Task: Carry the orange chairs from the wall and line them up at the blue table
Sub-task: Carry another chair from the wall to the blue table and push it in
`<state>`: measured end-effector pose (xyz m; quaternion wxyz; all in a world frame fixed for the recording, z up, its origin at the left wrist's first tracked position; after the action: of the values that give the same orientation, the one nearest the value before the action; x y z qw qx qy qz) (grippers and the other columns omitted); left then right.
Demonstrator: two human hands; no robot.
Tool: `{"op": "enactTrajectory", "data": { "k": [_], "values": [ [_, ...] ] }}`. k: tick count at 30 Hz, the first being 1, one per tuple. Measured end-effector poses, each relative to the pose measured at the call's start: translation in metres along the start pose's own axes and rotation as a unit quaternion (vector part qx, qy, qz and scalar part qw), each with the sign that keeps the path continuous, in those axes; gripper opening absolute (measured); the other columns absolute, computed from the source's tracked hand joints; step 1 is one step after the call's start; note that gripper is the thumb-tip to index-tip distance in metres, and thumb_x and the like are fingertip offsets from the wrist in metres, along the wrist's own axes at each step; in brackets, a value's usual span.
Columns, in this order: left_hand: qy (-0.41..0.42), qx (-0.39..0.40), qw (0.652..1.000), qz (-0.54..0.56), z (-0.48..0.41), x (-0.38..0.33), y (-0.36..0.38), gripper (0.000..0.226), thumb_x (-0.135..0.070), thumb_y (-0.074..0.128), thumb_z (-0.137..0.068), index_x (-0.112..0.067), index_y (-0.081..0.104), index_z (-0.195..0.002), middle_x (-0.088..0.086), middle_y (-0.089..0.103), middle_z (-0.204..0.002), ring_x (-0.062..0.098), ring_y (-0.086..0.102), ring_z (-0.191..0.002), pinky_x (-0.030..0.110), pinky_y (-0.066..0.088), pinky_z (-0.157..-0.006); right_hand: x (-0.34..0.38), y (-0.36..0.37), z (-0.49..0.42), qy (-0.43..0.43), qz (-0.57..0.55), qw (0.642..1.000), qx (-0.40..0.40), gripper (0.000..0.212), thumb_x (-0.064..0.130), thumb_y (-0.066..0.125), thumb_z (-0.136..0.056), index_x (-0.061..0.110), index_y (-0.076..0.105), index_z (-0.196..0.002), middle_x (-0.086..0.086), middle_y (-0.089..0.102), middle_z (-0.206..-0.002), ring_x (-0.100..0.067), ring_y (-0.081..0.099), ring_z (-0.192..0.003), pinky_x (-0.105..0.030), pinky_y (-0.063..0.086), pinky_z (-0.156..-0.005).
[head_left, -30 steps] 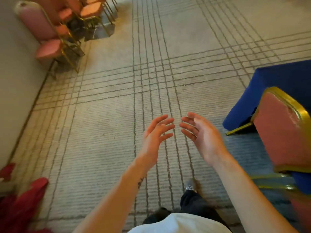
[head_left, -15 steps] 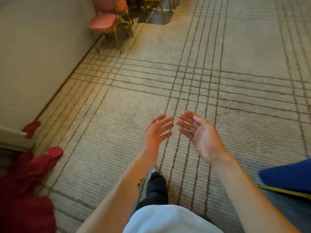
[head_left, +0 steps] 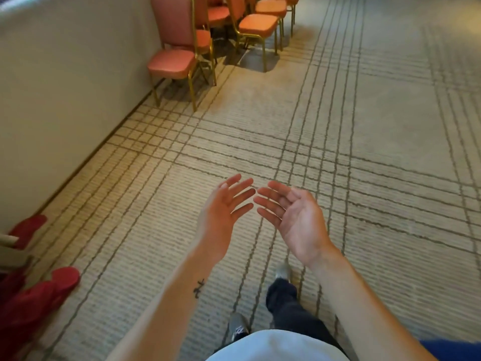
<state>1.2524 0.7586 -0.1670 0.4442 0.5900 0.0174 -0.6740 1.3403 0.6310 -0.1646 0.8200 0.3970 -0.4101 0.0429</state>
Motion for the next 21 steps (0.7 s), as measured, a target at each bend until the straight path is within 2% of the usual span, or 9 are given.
{"op": "enactTrajectory", "data": {
  "k": [9, 17, 21],
  "values": [
    [0.007, -0.046, 0.999, 0.022, -0.171, -0.044, 0.009, 0.043, -0.029, 0.036, -0.107, -0.007, 0.057, -0.138, 0.013, 0.069, -0.132, 0.034, 0.063, -0.125, 0.048, 0.047, -0.106, 0.049, 0.010, -0.191, 0.032, -0.010, 0.999, 0.013, 0.048, 0.031, 0.032, -0.106, 0.001, 0.056, -0.135, -0.022, 0.065, -0.131, -0.036, 0.063, -0.122, -0.049, 0.045, -0.108],
    [0.036, -0.082, 0.995, 0.051, -0.308, -0.111, 0.027, 0.043, -0.028, 0.038, -0.107, -0.004, 0.057, -0.139, 0.016, 0.067, -0.133, 0.035, 0.062, -0.126, 0.048, 0.046, -0.108, 0.111, 0.055, -0.341, 0.070, -0.005, 0.995, 0.074, 0.047, 0.029, 0.034, -0.105, 0.001, 0.055, -0.135, -0.023, 0.064, -0.132, -0.036, 0.062, -0.123, -0.046, 0.046, -0.108],
    [0.038, -0.103, 0.991, 0.071, -0.362, -0.132, 0.018, 0.042, -0.027, 0.038, -0.109, -0.004, 0.057, -0.139, 0.016, 0.067, -0.133, 0.035, 0.062, -0.127, 0.048, 0.046, -0.108, 0.134, 0.061, -0.410, 0.070, -0.017, 0.995, 0.062, 0.048, 0.032, 0.032, -0.105, 0.004, 0.058, -0.134, -0.021, 0.065, -0.132, -0.034, 0.063, -0.122, -0.047, 0.044, -0.109]
  ]
}}
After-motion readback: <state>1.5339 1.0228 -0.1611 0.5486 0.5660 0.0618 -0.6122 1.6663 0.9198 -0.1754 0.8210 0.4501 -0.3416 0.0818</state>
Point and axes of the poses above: each hand's wrist, its own z-axis away from the middle knuckle, its own y-axis out of the palm, x = y × z, the point moved 6 cm from there along -z, towards the middle knuckle
